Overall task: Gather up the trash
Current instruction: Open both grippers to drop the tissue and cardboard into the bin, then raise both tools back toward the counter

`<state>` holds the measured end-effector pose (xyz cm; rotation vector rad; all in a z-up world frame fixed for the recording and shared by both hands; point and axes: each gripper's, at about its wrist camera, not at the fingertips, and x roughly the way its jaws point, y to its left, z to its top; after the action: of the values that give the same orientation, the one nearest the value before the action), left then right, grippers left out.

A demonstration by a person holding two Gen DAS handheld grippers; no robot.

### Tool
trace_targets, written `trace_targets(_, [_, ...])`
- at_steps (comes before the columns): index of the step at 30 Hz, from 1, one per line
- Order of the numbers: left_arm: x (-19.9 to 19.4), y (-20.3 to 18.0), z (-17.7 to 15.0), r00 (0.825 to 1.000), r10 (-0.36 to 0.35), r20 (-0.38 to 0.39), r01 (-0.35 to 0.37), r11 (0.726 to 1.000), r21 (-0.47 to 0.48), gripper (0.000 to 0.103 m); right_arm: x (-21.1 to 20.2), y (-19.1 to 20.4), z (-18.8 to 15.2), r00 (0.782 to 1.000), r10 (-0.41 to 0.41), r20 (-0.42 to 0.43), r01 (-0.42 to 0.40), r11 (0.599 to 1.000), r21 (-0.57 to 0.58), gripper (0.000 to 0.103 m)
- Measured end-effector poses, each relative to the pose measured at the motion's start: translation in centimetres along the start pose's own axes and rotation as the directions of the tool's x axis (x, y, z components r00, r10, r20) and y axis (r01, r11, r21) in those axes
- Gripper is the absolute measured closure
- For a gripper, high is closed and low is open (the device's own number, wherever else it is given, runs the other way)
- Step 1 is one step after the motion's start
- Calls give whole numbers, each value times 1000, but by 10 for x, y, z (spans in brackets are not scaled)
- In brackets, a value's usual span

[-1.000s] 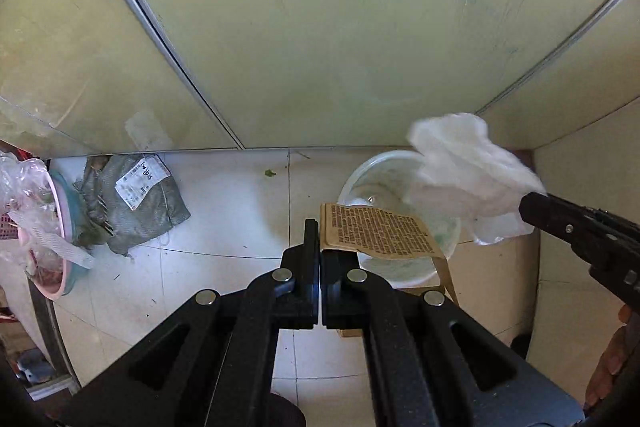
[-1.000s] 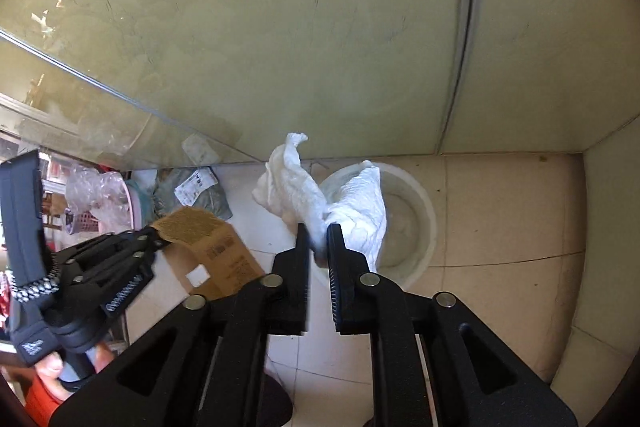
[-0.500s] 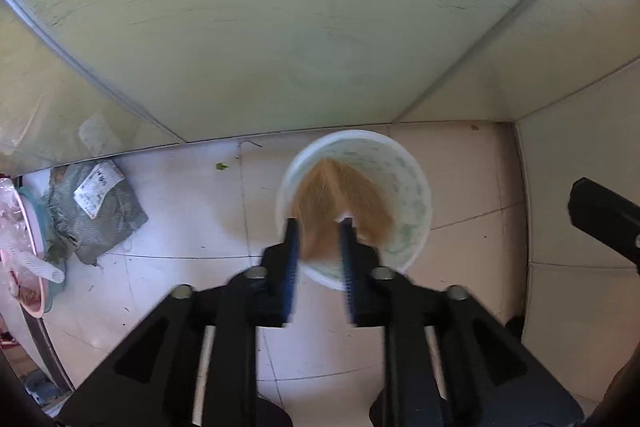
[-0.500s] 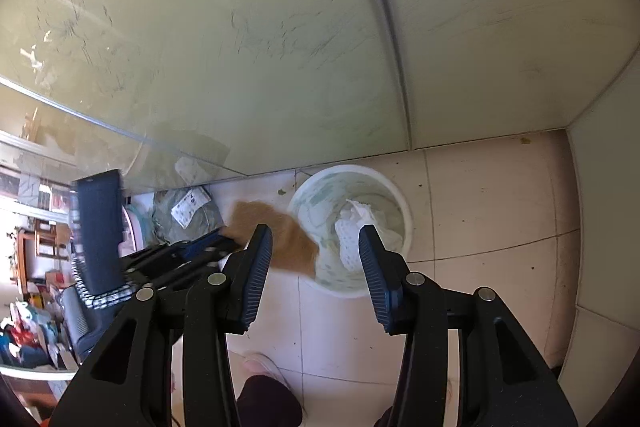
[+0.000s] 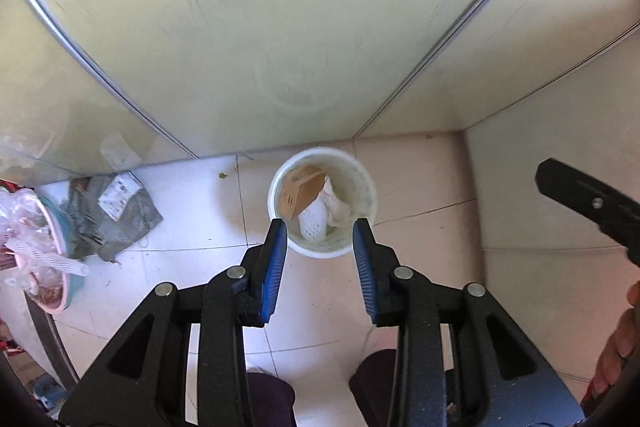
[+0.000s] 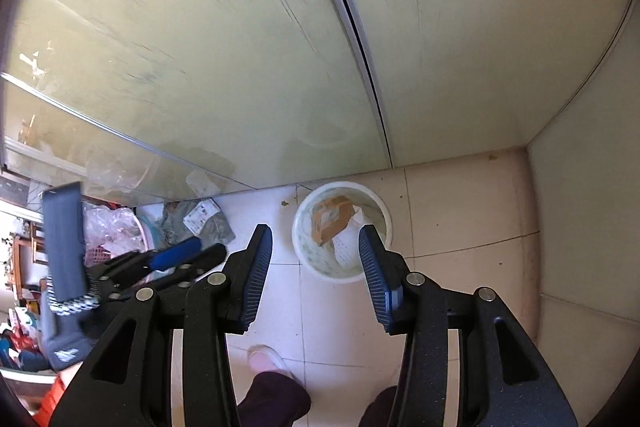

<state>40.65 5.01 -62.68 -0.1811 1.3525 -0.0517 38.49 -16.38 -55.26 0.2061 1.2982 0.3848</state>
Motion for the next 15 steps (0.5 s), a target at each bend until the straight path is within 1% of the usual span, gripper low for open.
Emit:
trace_targets(4, [-81, -11, 10, 998, -5, 58, 5, 1000, 8, 68, -63, 22, 13, 999, -6, 36, 7, 1000, -20, 61])
trace_targets(8, [-166, -25, 19, 991, -15, 130, 12, 1000, 22, 64, -134, 45, 25, 995, -4, 97, 7, 999, -38, 61])
trace_targets(12, [-250, -42, 26, 975, -30, 218, 24, 999, 31, 61, -205, 68, 33, 982, -9, 190, 22, 997, -69, 61])
trace_targets(15, [-307, -55, 29, 957, -37, 288, 26, 999, 39, 59, -257, 83, 37, 965, -2, 261, 28, 995, -95, 61])
